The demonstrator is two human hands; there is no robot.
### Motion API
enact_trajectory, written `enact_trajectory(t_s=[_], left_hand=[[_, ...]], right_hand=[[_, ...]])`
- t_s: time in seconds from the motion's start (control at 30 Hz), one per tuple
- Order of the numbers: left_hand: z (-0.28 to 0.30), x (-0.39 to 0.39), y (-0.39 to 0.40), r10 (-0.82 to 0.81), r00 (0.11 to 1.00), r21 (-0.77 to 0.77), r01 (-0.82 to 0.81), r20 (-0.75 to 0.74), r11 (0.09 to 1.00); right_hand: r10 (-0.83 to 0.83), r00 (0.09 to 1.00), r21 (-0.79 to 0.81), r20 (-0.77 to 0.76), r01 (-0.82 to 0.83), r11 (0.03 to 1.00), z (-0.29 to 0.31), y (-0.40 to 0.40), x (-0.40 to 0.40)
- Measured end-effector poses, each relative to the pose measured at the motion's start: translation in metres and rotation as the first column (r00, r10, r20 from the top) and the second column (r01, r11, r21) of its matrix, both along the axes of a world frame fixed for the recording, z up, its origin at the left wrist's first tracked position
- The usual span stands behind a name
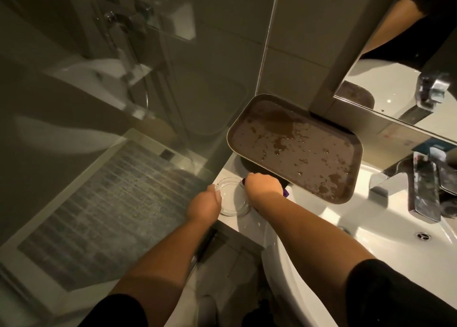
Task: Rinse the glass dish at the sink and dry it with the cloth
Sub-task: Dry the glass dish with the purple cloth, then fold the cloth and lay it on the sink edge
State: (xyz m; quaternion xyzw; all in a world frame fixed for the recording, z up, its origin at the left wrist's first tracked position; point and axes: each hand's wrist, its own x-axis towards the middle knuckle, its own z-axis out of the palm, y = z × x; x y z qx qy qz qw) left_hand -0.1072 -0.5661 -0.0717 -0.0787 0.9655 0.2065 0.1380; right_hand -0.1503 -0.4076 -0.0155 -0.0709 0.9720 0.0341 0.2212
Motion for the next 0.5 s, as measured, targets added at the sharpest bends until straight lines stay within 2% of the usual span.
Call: enact_trajectory(t_s=[0.07, 0.17, 0.23, 0.33, 0.37, 0.4, 0.43, 0.5], left_hand=[[0.001, 0.002, -0.003, 0.016, 1.000, 0.058, -0.015, -0.022, 0.998], [0.011, 0.006, -0.007, 0.131, 0.991, 0.175, -0.135, 0.037, 0.975], [0.022, 0.012, -0.010, 0.205, 0.978, 0.240, -0.206, 0.031, 0.949], [0.051, 0.023, -0.011, 0.227, 0.974, 0.418, -0.203, -0.010, 0.886], [0.063, 0.027, -0.008, 0.243, 0.970, 0.509, -0.226, 0.033, 0.830], [0.076, 0.031, -0.003, 0.261, 0.957, 0.614, -0.284, 0.129, 0.736], [0.089, 0.035, 0.001, 0.253, 0.933, 0.710, -0.358, 0.255, 0.606], [0.114, 0.043, 0.011, 0.120, 0.883, 0.810, -0.464, 0.453, 0.359]], right_hand=[[-0.017, 1.000, -0.019, 0.018, 0.017, 1.000, 0.002, 0.001, -0.002], [-0.048, 0.997, -0.091, 0.054, 0.053, 0.994, 0.013, 0.000, -0.003], [-0.075, 0.993, -0.172, 0.091, 0.090, 0.981, 0.028, 0.003, 0.000], [-0.103, 0.983, -0.359, 0.149, 0.151, 0.921, 0.058, 0.017, 0.014], [-0.133, 0.973, -0.458, 0.187, 0.207, 0.865, 0.070, 0.024, 0.022], [-0.158, 0.962, -0.556, 0.222, 0.258, 0.790, 0.082, 0.032, 0.032], [-0.165, 0.960, -0.627, 0.225, 0.272, 0.730, 0.093, 0.039, 0.043], [-0.136, 0.983, -0.680, 0.120, 0.181, 0.710, 0.115, 0.051, 0.069]])
